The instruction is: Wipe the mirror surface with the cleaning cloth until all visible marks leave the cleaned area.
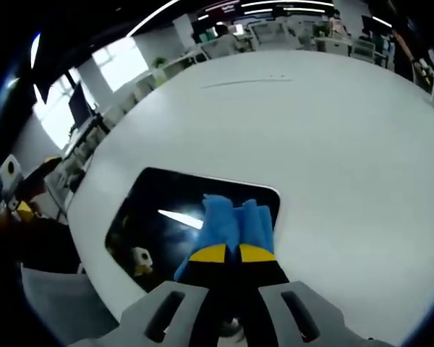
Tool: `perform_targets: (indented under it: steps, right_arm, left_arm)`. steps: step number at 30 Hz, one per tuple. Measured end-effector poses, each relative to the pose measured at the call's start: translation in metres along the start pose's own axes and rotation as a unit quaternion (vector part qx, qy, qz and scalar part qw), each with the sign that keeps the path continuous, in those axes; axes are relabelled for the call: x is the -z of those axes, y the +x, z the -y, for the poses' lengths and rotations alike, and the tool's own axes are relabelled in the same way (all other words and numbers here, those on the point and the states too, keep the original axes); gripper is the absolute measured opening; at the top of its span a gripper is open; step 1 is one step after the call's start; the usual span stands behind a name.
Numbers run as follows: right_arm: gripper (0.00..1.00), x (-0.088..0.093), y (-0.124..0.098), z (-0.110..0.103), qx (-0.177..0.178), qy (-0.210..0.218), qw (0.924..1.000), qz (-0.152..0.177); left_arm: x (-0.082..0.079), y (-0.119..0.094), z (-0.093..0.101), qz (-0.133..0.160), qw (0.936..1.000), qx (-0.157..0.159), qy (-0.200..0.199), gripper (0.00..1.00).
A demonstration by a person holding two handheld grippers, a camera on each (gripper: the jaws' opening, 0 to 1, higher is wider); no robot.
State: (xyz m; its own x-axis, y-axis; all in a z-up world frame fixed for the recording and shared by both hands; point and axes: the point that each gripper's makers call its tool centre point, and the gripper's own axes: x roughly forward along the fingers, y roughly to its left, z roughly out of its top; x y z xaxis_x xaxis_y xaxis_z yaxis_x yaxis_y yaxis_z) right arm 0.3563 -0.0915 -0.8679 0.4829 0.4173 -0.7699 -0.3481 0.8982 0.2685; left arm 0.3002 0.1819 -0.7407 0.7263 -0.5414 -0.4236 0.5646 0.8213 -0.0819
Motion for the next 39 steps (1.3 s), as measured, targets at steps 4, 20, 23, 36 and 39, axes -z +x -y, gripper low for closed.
perform_targets:
  steps: [4,20,23,36,39]
  right_arm:
    - [0.0,0.0,0.0,-0.001,0.004,0.001,1.0,0.002]
    - [0.0,0.001,-0.001,-0.002,0.023,0.006,0.9997,0.006]
    - [0.0,0.002,-0.002,-0.002,0.027,0.014,0.9995,0.008]
    - [0.0,0.021,-0.011,-0.012,0.014,0.006,0.9997,-0.017]
    - [0.0,0.024,-0.013,-0.014,0.013,0.004,0.9997,-0.018]
  left_arm:
    - [-0.001,-0.004,0.0,0.0,1.0,0.002,0.005,0.99]
    - [0.0,-0.012,-0.001,-0.005,0.9999,0.0,0.014,0.99]
    - [0.001,-0.016,-0.003,-0.003,0.9999,-0.005,0.014,0.99]
    - [0.006,-0.018,-0.004,-0.002,0.9999,-0.008,0.009,0.99]
    - [0.002,-0.016,-0.004,0.001,0.9999,-0.005,0.011,0.99]
